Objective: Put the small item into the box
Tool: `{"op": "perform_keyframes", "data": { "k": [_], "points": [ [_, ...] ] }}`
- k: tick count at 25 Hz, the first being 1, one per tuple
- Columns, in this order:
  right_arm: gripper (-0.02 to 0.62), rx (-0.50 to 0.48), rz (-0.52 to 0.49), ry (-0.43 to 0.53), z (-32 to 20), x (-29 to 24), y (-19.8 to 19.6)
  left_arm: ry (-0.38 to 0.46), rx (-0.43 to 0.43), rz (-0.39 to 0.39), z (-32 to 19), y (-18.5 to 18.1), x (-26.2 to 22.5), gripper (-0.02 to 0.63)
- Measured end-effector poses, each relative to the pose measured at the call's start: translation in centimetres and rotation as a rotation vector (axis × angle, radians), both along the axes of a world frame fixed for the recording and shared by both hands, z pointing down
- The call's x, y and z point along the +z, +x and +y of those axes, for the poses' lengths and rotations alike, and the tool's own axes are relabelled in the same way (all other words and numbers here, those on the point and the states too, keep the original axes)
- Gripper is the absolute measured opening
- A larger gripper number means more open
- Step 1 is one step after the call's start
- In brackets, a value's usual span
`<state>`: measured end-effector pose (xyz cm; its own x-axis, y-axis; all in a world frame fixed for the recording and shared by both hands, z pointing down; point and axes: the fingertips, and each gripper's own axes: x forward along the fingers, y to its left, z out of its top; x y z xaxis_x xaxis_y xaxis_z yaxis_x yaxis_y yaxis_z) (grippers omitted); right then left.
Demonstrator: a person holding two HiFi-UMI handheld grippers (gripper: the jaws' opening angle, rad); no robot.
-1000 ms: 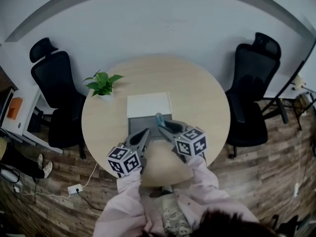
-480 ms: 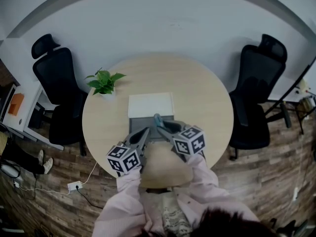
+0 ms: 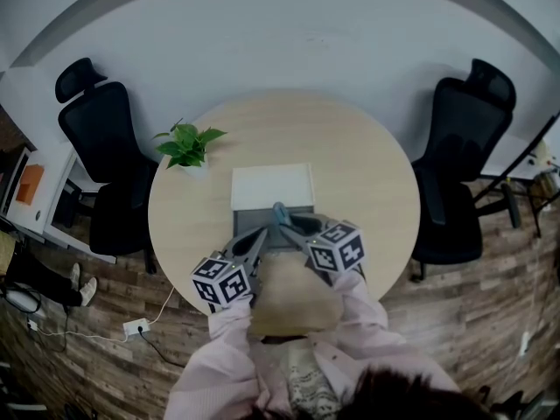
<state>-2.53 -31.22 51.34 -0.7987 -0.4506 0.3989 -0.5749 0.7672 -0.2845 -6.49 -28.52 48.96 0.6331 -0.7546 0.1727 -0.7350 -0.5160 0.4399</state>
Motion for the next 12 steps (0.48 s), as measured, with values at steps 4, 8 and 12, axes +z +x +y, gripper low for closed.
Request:
{"op": "perform_keyframes", "data": {
  "k": [4,8,12],
  "points": [
    [0.129,0.004,0.009,-0.017,-0.6,0.6,-0.4,-0.027,0.019,0.006,-0.3,-0.1,1.0,0.011],
    [0.129,-0.001,0.028,-0.032,-1.1,1.1,-1.0,-0.054,0.031,0.026,-0.8,-0.4,1.9,0.011],
    [0.129,-0.007,0.044,-0.042,-1.6,1.2,-1.3,-0.079,0.043,0.033,-1.4,-0.7,2.6,0.011]
  ]
}}
